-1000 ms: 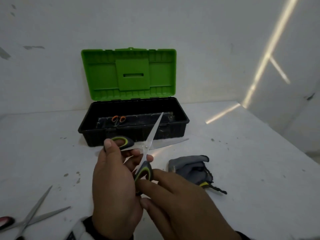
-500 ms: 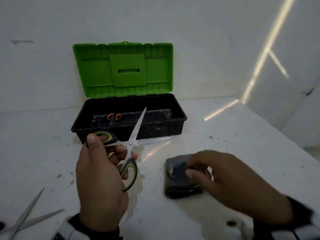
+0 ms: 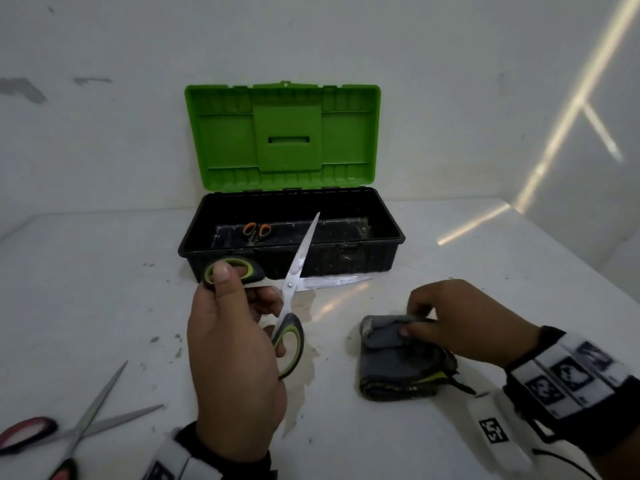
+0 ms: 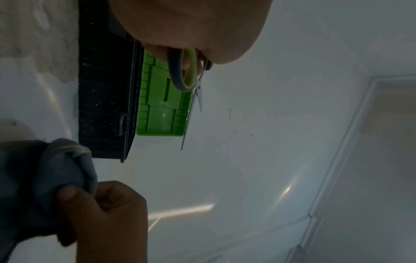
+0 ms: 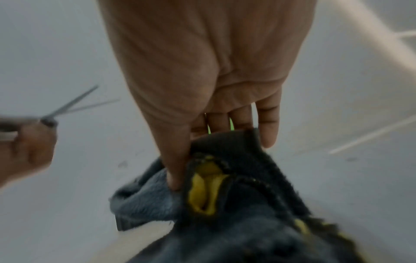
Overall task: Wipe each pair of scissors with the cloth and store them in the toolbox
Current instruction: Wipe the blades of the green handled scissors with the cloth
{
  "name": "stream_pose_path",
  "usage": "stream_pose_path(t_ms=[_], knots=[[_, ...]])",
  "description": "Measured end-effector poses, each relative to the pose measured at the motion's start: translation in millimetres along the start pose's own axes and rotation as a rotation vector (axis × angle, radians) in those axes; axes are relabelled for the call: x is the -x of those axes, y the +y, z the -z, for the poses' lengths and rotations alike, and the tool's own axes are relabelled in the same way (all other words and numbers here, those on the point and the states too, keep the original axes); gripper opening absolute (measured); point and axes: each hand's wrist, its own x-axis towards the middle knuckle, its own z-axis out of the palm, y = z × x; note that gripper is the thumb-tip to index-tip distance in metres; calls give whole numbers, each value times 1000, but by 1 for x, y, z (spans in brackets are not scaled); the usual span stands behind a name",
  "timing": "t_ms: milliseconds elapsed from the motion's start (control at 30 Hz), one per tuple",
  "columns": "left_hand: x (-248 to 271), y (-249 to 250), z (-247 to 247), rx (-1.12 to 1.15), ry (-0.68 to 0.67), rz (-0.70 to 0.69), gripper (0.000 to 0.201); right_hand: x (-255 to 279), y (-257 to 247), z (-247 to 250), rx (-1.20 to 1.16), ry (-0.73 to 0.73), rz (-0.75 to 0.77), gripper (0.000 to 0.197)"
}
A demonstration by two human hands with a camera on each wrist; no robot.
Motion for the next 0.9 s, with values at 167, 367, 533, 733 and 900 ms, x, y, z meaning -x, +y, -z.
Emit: stream_pose_path(t_ms=[167,367,533,733,900], knots=[[-1,1,-3,64,-15,-16,33,19,-3,18,-635,86,-12,23],[5,0,-12,149,-49,-49,28,48,-30,29,-1387,465,-12,39],[10,0,-18,129,-27,-114,26,62,-72,34,-979,701,-28,29],[17,0,-21,108,-50,-248,23,56,-111,30,-628,623,145,14],[22,-2,-19,82,-59,-362,27,39,-125,28,-375,660,292,7]])
